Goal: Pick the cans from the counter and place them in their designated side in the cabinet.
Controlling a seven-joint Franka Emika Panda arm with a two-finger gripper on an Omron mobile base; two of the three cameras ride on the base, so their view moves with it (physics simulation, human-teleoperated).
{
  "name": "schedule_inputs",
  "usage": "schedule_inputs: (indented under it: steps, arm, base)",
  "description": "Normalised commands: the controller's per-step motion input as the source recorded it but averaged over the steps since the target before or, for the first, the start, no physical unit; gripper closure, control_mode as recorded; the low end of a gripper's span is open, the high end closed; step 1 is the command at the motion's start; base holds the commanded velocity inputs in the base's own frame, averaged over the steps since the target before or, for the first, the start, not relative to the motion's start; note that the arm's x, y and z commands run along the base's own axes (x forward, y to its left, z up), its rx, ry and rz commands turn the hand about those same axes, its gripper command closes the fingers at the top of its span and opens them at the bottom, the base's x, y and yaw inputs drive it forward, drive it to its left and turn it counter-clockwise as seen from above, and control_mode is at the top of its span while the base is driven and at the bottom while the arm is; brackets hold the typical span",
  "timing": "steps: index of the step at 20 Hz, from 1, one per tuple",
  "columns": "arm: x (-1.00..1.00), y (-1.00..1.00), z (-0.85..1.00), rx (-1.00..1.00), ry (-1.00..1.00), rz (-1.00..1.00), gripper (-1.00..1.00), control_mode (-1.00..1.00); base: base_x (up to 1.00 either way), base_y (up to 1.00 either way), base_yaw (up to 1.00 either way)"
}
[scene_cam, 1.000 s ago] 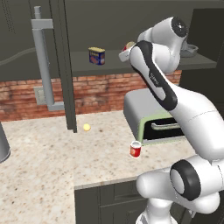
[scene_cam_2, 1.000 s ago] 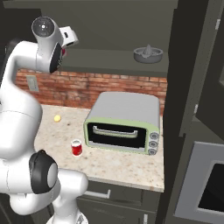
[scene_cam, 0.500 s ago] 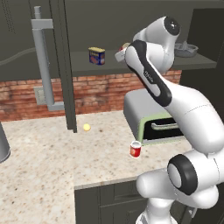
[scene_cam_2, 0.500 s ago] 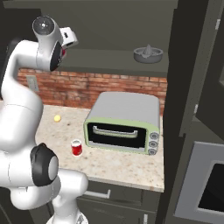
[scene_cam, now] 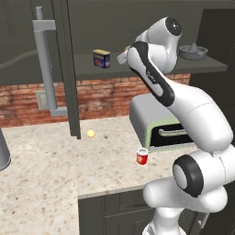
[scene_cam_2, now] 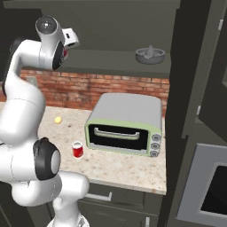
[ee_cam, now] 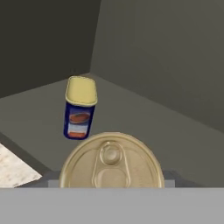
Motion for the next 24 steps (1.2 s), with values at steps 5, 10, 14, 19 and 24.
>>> schedule_inputs:
  steps: [5, 10, 14, 19, 24]
  arm:
    - [0.21, 0.02, -0.08, 0.0, 0.04, 0.0, 1.0, -1.0]
    - [0.18, 0.06, -0.06, 0.0, 0.03, 0.0, 1.0, -1.0]
    - [0.17, 0.1, -0.07, 0.0, 0.03, 0.0, 1.0, -1.0]
    - [0.17, 0.1, -0.06, 0.0, 0.01, 0.0, 1.0, -1.0]
    - [0.21, 0.1, -0.05, 0.0, 0.0, 0.0, 1.0, -1.0]
  base:
    - [0.0, 0.0, 0.0]
    - [0.0, 0.0, 0.0]
    - [0.0, 0.0, 0.0]
    - [0.0, 0.0, 0.0]
    - [0.0, 0.0, 0.0]
